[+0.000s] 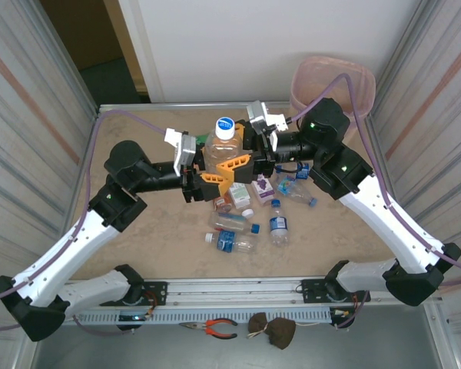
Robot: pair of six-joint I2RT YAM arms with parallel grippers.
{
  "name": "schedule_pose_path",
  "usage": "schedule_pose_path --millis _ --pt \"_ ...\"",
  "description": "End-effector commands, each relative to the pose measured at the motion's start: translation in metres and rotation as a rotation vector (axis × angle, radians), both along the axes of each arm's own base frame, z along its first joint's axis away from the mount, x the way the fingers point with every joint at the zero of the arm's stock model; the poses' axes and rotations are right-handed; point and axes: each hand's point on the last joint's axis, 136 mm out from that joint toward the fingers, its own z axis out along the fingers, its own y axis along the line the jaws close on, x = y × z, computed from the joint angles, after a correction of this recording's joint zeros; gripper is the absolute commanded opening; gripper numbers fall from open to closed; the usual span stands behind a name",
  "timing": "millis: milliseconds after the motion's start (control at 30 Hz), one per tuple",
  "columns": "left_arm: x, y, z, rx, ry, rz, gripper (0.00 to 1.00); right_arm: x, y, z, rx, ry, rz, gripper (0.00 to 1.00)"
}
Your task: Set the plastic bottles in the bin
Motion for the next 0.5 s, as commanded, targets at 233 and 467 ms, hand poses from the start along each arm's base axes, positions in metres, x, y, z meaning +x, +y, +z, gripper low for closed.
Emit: schedule_pose_path --millis 233,467 --pt "-0.004 0.017 0.016 -0.038 -0.075 0.089 0.74 0.006 -0.011 0.023 0.036 -0.051 -0.089 0.55" --pt "-0.002 0.021 0.01 -0.024 -0.061 0.121 0.75 0.048 -0.031 0.028 0.035 -0.017 -0.272 0.54"
